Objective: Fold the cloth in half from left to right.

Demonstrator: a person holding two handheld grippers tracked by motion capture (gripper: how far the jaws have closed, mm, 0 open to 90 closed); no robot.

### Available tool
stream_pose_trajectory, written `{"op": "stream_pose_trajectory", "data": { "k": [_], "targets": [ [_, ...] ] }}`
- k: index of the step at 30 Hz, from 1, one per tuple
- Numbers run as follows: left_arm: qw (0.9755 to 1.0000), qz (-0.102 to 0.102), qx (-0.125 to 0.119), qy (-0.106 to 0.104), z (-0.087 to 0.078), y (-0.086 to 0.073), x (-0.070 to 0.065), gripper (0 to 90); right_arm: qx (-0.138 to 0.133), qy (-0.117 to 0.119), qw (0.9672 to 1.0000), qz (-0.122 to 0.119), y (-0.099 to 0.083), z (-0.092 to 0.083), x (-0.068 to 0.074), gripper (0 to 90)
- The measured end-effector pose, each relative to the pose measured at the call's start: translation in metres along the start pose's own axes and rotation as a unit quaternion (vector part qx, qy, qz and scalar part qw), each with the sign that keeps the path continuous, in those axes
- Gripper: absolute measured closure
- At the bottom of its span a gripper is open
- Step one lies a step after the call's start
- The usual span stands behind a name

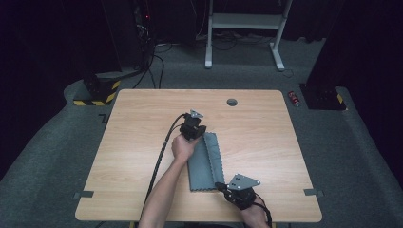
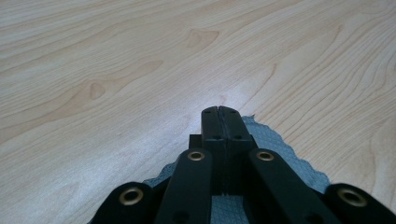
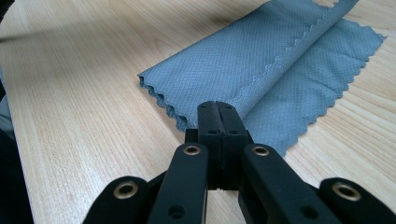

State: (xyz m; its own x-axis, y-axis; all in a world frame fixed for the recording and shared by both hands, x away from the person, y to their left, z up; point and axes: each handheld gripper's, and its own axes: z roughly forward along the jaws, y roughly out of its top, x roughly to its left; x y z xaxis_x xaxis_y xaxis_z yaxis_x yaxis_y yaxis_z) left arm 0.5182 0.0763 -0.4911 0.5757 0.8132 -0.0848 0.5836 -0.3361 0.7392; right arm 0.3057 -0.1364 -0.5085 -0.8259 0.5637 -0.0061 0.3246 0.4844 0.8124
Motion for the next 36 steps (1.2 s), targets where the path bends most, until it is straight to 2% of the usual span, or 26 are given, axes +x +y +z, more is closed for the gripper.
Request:
{"op": "stream_pose_trajectory", "data": {
  "k": [9,20,25,36],
  "targets": [
    [0.9997,0.019,0.013,-0.004,0.012,0.007,-0.011,89.8,0.004,-0.009,0.9999,0.006,-0.006,-0.005,-0.003,89.7],
    [0.9998,0.011,0.017,-0.007,0.02,0.007,-0.016,89.6,0.014,-0.019,0.9997,0.008,-0.011,-0.004,-0.004,89.6],
    [0.9998,0.014,0.012,-0.009,0.022,0.008,-0.02,89.7,0.016,-0.021,0.9996,0.006,-0.012,-0.006,-0.004,89.6],
    [0.9995,0.018,0.022,-0.012,0.028,0.007,-0.023,89.7,0.02,-0.022,0.9994,0.015,-0.015,-0.007,-0.005,89.6]
  ]
}}
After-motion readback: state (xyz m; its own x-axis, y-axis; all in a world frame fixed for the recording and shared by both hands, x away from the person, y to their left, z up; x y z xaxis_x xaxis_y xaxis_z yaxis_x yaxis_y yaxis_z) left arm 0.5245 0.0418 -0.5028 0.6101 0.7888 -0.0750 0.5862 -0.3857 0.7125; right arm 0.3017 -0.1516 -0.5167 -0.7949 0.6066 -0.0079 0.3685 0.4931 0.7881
